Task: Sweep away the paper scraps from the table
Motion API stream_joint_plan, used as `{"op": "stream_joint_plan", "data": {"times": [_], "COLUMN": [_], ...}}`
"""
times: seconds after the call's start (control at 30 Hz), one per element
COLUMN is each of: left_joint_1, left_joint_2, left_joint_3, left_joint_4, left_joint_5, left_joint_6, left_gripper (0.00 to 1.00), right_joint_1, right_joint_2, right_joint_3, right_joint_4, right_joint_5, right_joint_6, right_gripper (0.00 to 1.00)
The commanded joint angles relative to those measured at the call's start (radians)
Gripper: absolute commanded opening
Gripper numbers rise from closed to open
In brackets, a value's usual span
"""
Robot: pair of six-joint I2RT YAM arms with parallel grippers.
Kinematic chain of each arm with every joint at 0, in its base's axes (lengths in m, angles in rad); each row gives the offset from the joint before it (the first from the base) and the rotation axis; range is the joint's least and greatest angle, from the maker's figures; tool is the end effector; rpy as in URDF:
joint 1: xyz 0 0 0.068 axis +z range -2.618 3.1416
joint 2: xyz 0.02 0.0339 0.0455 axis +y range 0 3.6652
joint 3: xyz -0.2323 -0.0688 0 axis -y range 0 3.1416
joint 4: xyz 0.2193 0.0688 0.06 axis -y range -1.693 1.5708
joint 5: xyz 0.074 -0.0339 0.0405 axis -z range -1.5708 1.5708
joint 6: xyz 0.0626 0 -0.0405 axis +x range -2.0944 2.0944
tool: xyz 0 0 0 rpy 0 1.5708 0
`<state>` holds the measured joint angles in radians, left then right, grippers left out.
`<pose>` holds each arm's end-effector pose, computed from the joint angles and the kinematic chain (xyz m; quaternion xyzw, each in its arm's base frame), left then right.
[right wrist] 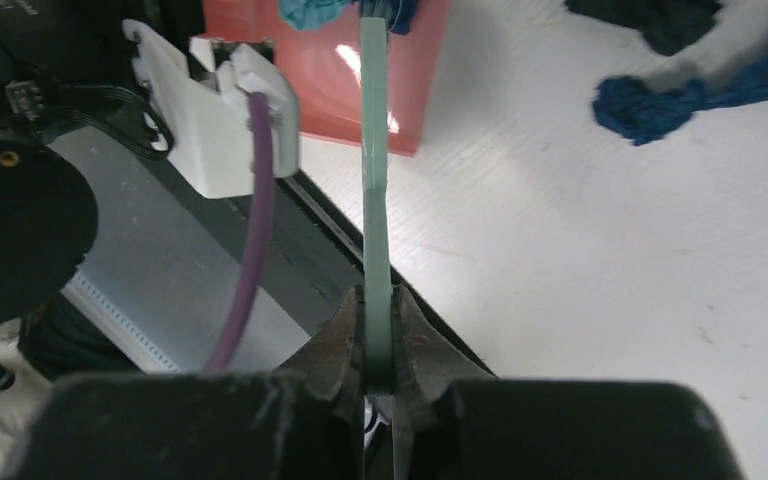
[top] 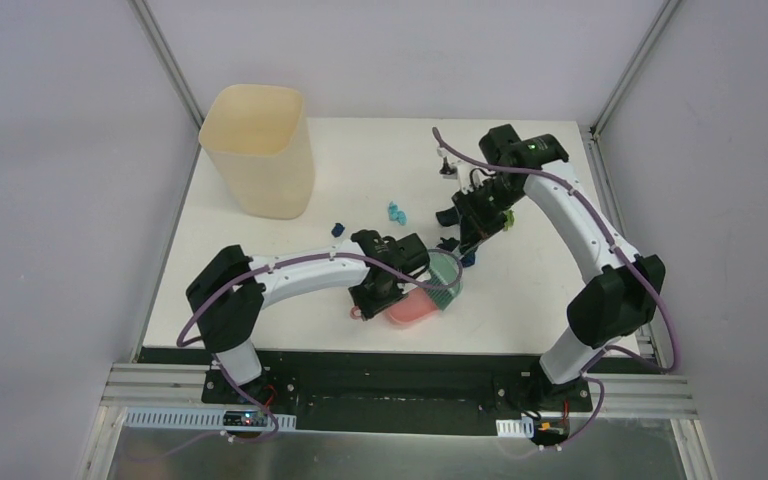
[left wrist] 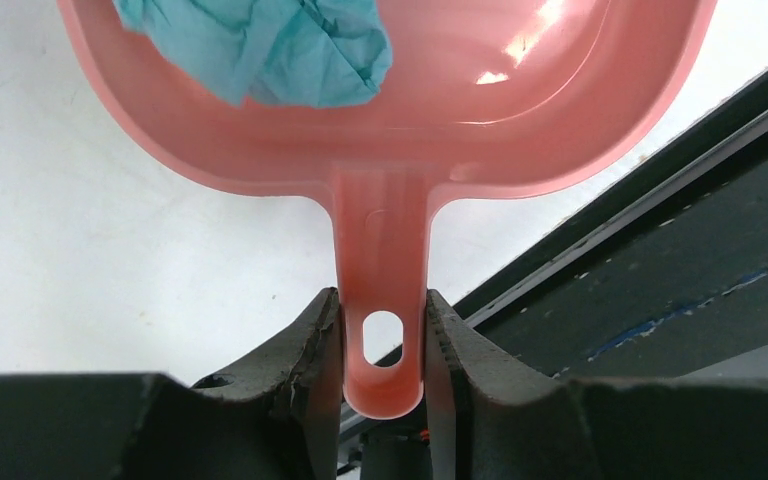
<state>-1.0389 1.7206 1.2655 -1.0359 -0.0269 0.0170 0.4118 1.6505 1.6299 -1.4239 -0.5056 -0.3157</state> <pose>0.1480 -0.2481 0.1646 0.5029 0.8633 -0.0078 0.0414 0.2401 0.1379 0.2728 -0.3585 0.8974 0.2523 0.0490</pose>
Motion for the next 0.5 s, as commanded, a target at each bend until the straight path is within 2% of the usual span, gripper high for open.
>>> {"op": "stream_joint_plan", "data": {"times": [0.0, 0.3, 0.47], "left_joint_1": [0.009, 0.034, 0.043], "left_joint_2": [-0.115, -0.185, -0.161], "left_joint_3": [-0.039, -0.037, -0.038], "left_joint_4": [-0.019, -0.084, -0.122], "left_joint_5": [-0.101, -0.140, -0.145], "left_joint_6": [-0.067, -0.131, -0.148], "left_gripper": [0.00, 0.00, 0.00], "right_joint_1": [-0.036, 0.003, 0.073], "right_joint_2": [-0.056, 0.096, 0.254], "right_joint_3": [0.117, 0.328, 0.509], "right_joint_4": [-0.015, 0.184, 0.188], "right_joint_5": [0.118, 0.367, 0.478], "right_joint_6": [-0.046, 0.028, 0.028], "right_gripper": [0.00, 0.00, 0.00]}}
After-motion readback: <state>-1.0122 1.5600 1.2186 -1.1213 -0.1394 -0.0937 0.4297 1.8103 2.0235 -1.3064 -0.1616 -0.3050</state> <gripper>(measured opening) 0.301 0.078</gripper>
